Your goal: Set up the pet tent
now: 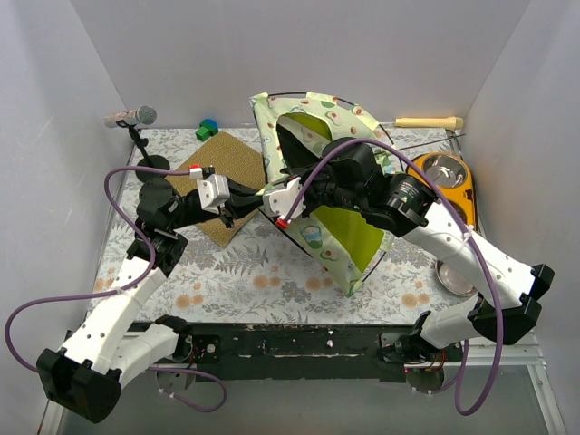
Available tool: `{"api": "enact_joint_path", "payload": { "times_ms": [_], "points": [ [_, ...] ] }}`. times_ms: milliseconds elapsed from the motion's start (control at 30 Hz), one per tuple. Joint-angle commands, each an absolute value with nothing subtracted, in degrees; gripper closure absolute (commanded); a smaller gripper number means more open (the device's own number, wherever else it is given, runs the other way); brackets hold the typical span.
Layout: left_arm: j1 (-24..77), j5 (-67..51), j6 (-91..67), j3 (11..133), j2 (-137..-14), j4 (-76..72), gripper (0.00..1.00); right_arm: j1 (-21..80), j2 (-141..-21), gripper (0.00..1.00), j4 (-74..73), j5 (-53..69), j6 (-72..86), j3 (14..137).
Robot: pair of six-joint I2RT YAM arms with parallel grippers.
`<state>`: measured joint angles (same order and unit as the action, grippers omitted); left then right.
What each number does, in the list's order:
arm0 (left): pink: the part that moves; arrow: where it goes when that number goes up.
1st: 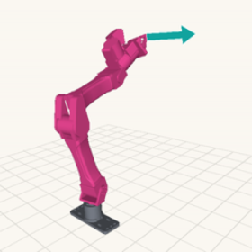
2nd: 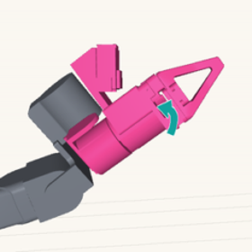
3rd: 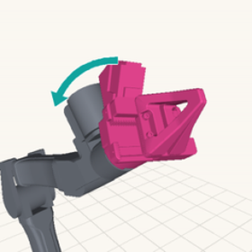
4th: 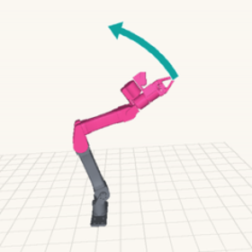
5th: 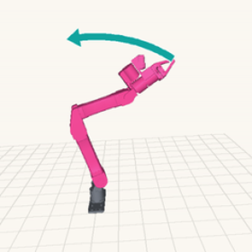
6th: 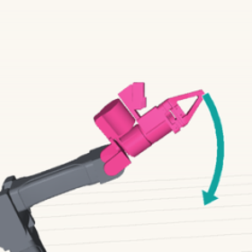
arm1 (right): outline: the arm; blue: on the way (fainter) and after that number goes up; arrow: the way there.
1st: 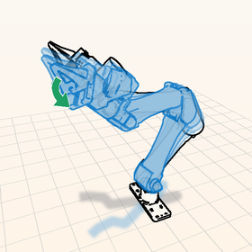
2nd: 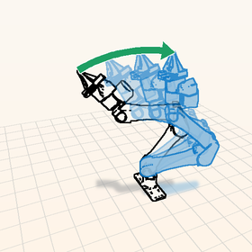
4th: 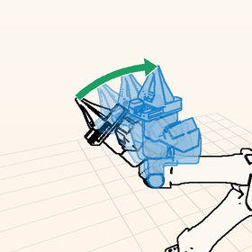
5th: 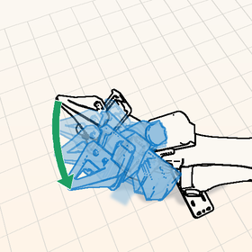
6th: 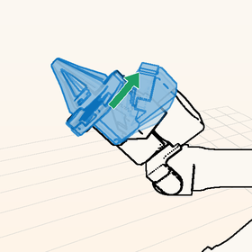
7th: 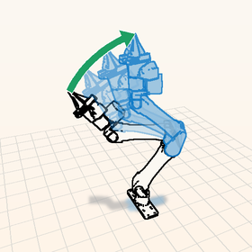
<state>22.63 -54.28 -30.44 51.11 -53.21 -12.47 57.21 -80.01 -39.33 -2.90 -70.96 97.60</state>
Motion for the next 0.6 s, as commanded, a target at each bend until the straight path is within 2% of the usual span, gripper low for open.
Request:
{"api": "enact_joint_path", "payload": {
  "times_ms": [0, 567],
  "points": [
    [22.59, -55.37, -29.88, 53.61, -52.21, -14.68, 1.0, 56.25, -80.51, 0.99, -42.1, -7.56, -76.2, 98.09],
    [22.5, -55.81, -29.88, 53.26, -51.86, -15.03, 1.0, 56.25, -81.3, 0.99, -41.92, -9.23, -74.8, 98.79]
  ]
}}
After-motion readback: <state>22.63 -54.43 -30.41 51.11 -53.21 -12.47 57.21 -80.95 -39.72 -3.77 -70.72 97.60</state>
